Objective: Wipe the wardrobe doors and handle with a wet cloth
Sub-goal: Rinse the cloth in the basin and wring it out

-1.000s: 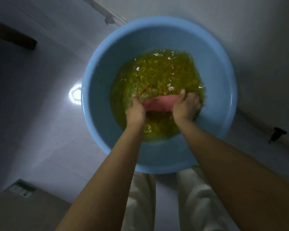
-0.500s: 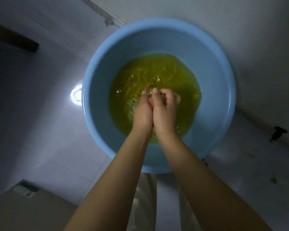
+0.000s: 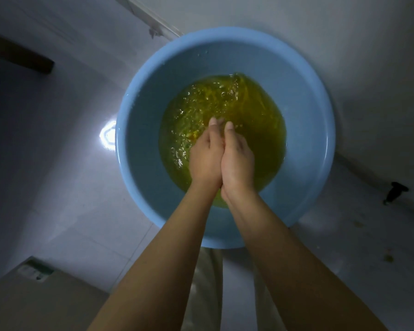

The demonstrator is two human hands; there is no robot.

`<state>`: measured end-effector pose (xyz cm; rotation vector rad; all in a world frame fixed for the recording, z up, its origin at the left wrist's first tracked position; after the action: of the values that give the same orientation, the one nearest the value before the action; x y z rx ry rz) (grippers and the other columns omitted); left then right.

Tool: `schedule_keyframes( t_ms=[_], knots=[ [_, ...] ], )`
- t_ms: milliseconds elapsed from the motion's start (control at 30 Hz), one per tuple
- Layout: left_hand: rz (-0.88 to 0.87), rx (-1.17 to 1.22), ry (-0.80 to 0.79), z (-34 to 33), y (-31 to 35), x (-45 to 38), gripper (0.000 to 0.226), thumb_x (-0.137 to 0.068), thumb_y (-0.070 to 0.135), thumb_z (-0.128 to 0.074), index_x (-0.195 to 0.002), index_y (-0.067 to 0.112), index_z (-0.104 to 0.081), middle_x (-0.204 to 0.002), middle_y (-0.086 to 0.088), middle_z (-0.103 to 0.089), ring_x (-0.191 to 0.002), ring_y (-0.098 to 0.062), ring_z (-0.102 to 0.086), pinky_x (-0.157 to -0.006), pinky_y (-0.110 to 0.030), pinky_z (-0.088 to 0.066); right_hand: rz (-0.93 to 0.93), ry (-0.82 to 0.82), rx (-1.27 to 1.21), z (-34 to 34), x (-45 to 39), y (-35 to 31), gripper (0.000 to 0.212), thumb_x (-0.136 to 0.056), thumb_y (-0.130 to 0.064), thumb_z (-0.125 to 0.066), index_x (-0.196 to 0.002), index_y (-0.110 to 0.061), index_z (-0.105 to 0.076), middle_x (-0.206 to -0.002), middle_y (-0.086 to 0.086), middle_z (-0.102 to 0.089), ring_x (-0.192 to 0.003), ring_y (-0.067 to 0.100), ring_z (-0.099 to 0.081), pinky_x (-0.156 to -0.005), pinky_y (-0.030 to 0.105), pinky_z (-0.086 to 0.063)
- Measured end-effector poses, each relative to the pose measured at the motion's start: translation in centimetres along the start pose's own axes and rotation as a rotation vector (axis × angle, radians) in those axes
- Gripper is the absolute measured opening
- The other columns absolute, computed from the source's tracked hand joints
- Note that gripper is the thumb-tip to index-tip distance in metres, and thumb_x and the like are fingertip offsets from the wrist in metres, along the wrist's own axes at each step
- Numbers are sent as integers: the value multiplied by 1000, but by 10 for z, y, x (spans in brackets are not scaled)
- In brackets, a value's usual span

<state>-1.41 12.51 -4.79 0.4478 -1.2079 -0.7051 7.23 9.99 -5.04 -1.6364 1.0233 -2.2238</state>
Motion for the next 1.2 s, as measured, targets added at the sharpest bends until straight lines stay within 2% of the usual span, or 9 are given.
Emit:
schedule_keyframes(
  t_ms=[67, 200, 300, 367, 467, 533, 833, 1033, 1200],
  knots=[
    [52, 30, -29, -2, -7, 2, 55, -102, 47, -23, -81, 26, -69, -82, 4, -70, -81, -11, -65, -70, -29, -48, 7, 14, 52, 4, -2, 0, 33, -97, -43, -48, -84, -21, -68, -78, -4, -70, -80, 6, -68, -70, 22, -51],
    [77, 145, -149, -11, -5, 5, 60, -102, 47, -24, -96, 17, -76, -88, 2, -74, -83, -3, -68, -76, -19, -52, -28, -98, 111, -3, -6, 1, 26, -98, -38, -49, -81, -20, -57, -82, -1, -63, -82, 17, -62, -78, 36, -52],
    [134, 181, -145, -9, -7, 7, 58, -101, 47, -30, -66, 18, -66, -56, 10, -64, -54, 0, -60, -52, -15, -45, 2, -64, 144, -4, -7, 0, 39, -98, -35, -49, -62, -23, -58, -57, -8, -60, -60, 5, -59, -57, 25, -46],
    [142, 198, -97, -4, -7, 8, 57, -101, 45, -34, -53, 20, -51, -42, 9, -50, -44, -3, -49, -48, -19, -38, 7, -48, 149, -6, -5, -1, 51, -98, -34, -49, -50, -22, -60, -46, -11, -57, -50, 2, -57, -51, 24, -41],
    [145, 243, -6, 5, -9, 6, 61, -102, 36, -38, -43, 19, -46, -39, 8, -44, -41, -5, -42, -52, -26, -34, 10, -73, 179, -7, 0, -7, 46, -99, -35, -46, -59, -19, -63, -56, -6, -63, -60, 6, -63, -56, 23, -45],
    [110, 225, 37, 9, -6, 5, 56, -102, 31, -38, -48, 18, -42, -36, 8, -42, -38, -4, -38, -46, -24, -31, 25, -81, 187, -5, 2, -12, 46, -100, -36, -43, -63, -17, -62, -61, -3, -63, -66, 10, -64, -59, 24, -46],
    [-69, 31, 51, 9, -2, -1, 52, -101, 11, -38, -50, 18, -40, -35, 12, -45, -38, -3, -40, -42, -17, -25, 9, -71, 145, -1, 5, -11, 42, -100, -30, -45, -71, -9, -66, -63, 0, -64, -62, 6, -63, -60, 22, -48],
    [-126, 36, 50, 5, 4, 2, 56, -101, 9, -40, -46, 20, -37, -32, 11, -43, -36, -2, -39, -41, -15, -22, 26, -66, 132, 4, 3, -8, 39, -100, -28, -45, -69, -17, -66, -66, -3, -66, -59, -2, -63, -61, 20, -50],
    [-132, 67, 64, 4, 7, 3, 58, -101, 11, -40, -44, 21, -37, -32, 11, -41, -36, -2, -38, -42, -18, -23, 88, -100, 144, 5, 4, -15, 41, -101, -28, -42, -73, -14, -68, -65, -3, -66, -60, -3, -62, -58, 16, -48]
  ],
)
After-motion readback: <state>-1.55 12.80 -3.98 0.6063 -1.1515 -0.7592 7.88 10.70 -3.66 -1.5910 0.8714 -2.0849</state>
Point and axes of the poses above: each hand's wrist, its own x-axis away from the middle knuckle, its own z-axis out of the back of the hand, y = z × x, the point moved 9 cm from there along -x, towards the middle knuckle
